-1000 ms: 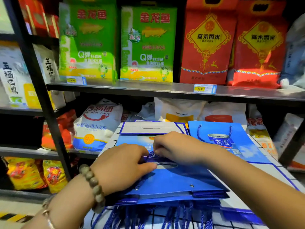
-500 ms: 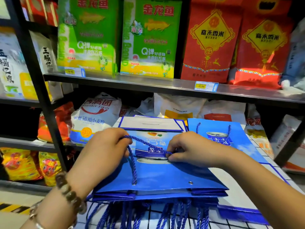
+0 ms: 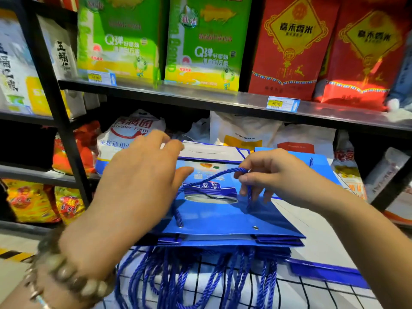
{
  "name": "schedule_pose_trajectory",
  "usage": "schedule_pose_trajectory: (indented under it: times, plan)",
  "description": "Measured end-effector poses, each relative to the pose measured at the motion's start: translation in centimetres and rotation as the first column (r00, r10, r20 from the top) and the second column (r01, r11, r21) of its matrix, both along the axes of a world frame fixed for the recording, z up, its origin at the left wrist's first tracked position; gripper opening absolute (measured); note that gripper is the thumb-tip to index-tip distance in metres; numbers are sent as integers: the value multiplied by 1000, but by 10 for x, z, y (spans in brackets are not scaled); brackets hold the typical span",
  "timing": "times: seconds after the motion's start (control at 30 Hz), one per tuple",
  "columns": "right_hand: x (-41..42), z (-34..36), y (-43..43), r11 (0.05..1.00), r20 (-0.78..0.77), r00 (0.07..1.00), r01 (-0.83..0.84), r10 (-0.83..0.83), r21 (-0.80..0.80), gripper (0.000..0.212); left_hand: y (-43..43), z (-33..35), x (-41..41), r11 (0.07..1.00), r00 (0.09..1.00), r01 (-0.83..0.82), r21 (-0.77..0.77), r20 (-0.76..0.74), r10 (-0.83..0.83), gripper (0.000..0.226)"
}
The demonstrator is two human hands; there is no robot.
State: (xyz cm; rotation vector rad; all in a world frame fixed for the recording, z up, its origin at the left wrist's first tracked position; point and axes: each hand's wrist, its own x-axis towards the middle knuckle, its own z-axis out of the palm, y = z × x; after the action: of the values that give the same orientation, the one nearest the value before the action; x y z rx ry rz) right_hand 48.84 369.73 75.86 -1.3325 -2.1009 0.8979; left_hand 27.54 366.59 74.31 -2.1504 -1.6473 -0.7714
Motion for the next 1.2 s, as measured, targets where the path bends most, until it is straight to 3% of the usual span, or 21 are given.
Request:
schedule_pose_trajectory:
  times: [0.03, 0.1, 0.2, 0.3, 0.5, 0.6, 0.77, 0.83, 0.9, 1.0, 1.1, 1.2]
  plan:
    - [-2, 0, -3, 1000, -52, 999, 3, -4, -18, 17, -10, 6, 6, 997, 993, 71, 33, 96, -74, 37]
    - [-5, -1, -5, 999, -160, 987, 10, -19, -53, 14, -22, 9, 22, 978, 965, 163, -127, 226, -131, 50]
    - [-9, -4, -7, 994, -262, 964, 18, -47, -110, 10, -24, -6, 43, 908, 954, 243, -340, 254, -160, 47]
    - [-11, -8, -8, 985, -334, 939, 22, -79, -170, 10, -15, -21, 53, 873, 952, 262, -411, 260, -163, 35]
    - [-9, -20, -9, 973, -412, 895, 84, -169, -216, 12, -10, -32, 64, 886, 932, 294, -358, 314, -183, 38]
    - [-2, -28, -8, 984, -246, 954, 178, -171, 5, 25, -6, -38, 60, 885, 891, 321, -337, 424, -162, 41]
    - [3, -35, -20, 931, -10, 997, -69, 77, 359, 28, 3, -45, 51, 848, 747, 417, -326, 654, -116, 44]
    - [3, -37, -22, 914, 40, 984, -174, 171, 367, 36, 2, -46, 51, 812, 681, 483, -328, 723, -113, 35]
    - [2, -38, -24, 938, -31, 970, -227, 243, 263, 39, 1, -47, 52, 762, 618, 557, -331, 778, -114, 26]
    - [-1, -39, -24, 977, -228, 957, -145, 178, 155, 32, 0, -47, 51, 736, 561, 598, -318, 822, -101, 35]
    - [-2, -43, -25, 973, -282, 946, -102, 160, 208, 24, -3, -46, 51, 730, 525, 610, -307, 847, -82, 58]
    - [1, -46, -26, 978, -366, 918, -89, 154, 189, 12, -3, -45, 54, 731, 504, 616, -294, 860, -78, 55]
